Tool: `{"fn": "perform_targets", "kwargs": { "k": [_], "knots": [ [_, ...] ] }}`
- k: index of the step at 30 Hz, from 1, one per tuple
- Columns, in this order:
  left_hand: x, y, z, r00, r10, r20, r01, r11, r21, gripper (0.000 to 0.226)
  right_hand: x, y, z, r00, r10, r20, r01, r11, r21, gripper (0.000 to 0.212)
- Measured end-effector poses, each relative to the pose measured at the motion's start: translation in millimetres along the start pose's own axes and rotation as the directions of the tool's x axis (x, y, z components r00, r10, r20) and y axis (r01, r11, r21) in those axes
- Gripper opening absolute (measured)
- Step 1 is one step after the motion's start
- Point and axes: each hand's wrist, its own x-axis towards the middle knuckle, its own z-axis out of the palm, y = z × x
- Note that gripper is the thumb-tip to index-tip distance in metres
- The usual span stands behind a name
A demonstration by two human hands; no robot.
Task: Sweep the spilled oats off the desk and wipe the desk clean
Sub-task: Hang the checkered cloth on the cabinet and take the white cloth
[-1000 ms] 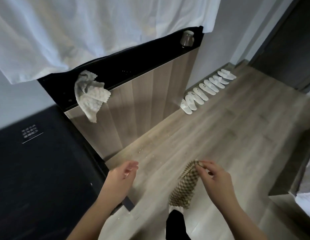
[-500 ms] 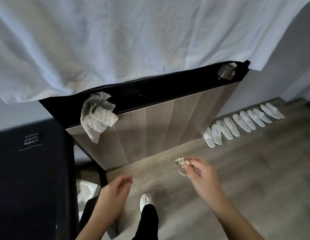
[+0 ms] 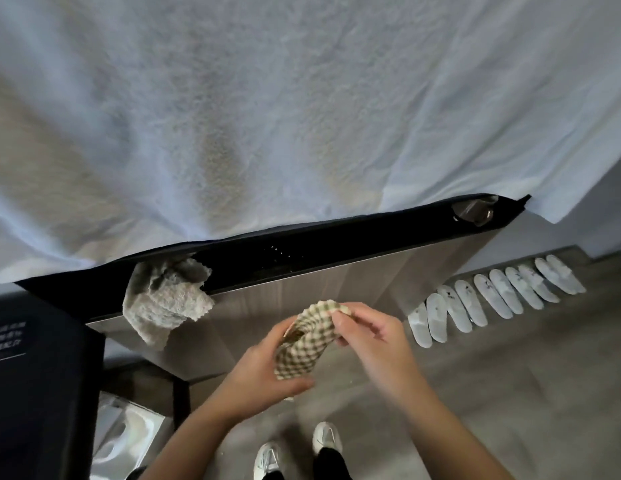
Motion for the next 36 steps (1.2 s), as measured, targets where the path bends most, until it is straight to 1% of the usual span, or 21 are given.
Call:
{"fn": "perform_targets", "kwargs": {
  "k": [4,6,11,13,15,17,18,19,20,21,22,24,26,27,28,29,31,32,33,34,36],
  "knots": [
    [27,-5,17,0.995,-0.074,-0.071,0.076,0.997,0.033,0.045,41,-12,-17,0.997,0.054,0.059,-0.059,0.995,0.085,0.017],
    [35,-7,27,0.987,-0.121,-0.106,0.115,0.991,-0.064,0.035,59,-14,-27,0.993,0.080,0.091,-0.087,0.993,0.080,0.017],
    [49,-5,30,0.948,-0.250,-0.198,0.178,0.930,-0.321,0.024,97,-6,-48,0.985,0.157,0.075,-0.164,0.980,0.114,0.017],
    [50,-5,24,0.930,-0.290,-0.228,0.187,0.903,-0.387,0.019,109,0,-52,0.981,0.182,0.066,-0.189,0.974,0.125,0.017],
    [50,-1,17,0.938,-0.277,-0.209,0.174,0.898,-0.405,0.023,118,5,-53,0.978,0.198,0.059,-0.205,0.969,0.139,0.017],
    [51,0,11,0.954,-0.253,-0.160,0.197,0.933,-0.303,0.034,126,10,-52,0.977,0.209,0.050,-0.214,0.967,0.135,0.018],
    [52,-2,9,0.958,-0.249,-0.142,0.219,0.956,-0.198,0.038,129,12,-51,0.975,0.214,0.051,-0.219,0.968,0.120,0.018],
    [54,-4,7,0.962,-0.238,-0.133,0.228,0.970,-0.088,0.038,132,14,-50,0.975,0.214,0.057,-0.219,0.971,0.098,0.018],
    [57,-6,5,0.963,-0.235,-0.128,0.238,0.971,0.005,0.031,133,14,-48,0.975,0.209,0.070,-0.214,0.973,0.082,0.017],
    [60,-8,2,0.963,-0.239,-0.128,0.248,0.967,0.063,0.024,135,15,-47,0.977,0.200,0.079,-0.205,0.977,0.064,0.017],
    [62,-12,-1,0.959,-0.251,-0.134,0.262,0.962,0.072,0.022,136,14,-45,0.977,0.194,0.084,-0.199,0.978,0.055,0.016],
    [65,-15,-8,0.944,-0.279,-0.175,0.276,0.960,-0.037,0.023,140,21,-47,0.977,0.204,0.063,-0.204,0.979,-0.013,0.016],
    [67,-13,-17,0.922,-0.318,-0.222,0.268,0.936,-0.227,0.035,144,36,-54,0.977,0.213,0.027,-0.201,0.951,-0.234,0.014],
    [67,-11,-21,0.913,-0.338,-0.229,0.253,0.908,-0.333,0.041,144,45,-57,0.977,0.210,0.031,-0.181,0.900,-0.397,0.010],
    [68,-10,-24,0.910,-0.346,-0.228,0.227,0.877,-0.422,0.047,143,53,-56,0.974,0.217,0.066,-0.153,0.843,-0.516,0.006],
    [69,-9,-27,0.915,-0.341,-0.216,0.201,0.850,-0.488,0.051,141,60,-53,0.965,0.233,0.122,-0.122,0.806,-0.579,0.019],
    [73,-7,-30,0.932,-0.322,-0.167,0.168,0.792,-0.587,0.052,136,74,-34,0.909,0.254,0.332,-0.037,0.839,-0.542,0.055],
    [75,-8,-31,0.937,-0.317,-0.145,0.158,0.756,-0.636,0.052,133,77,-17,0.863,0.255,0.437,-0.006,0.869,-0.495,0.068],
    [78,-7,-33,0.938,-0.324,-0.124,0.153,0.709,-0.688,0.052,131,83,-1,0.824,0.243,0.511,-0.008,0.908,-0.418,0.072],
    [81,-9,-35,0.936,-0.334,-0.111,0.148,0.659,-0.738,0.051,130,89,15,0.815,0.219,0.537,-0.044,0.947,-0.320,0.068],
    [84,-14,-39,0.922,-0.370,-0.110,0.140,0.586,-0.798,0.041,134,100,40,0.881,0.214,0.423,-0.149,0.972,-0.183,0.036]
  ]
}}
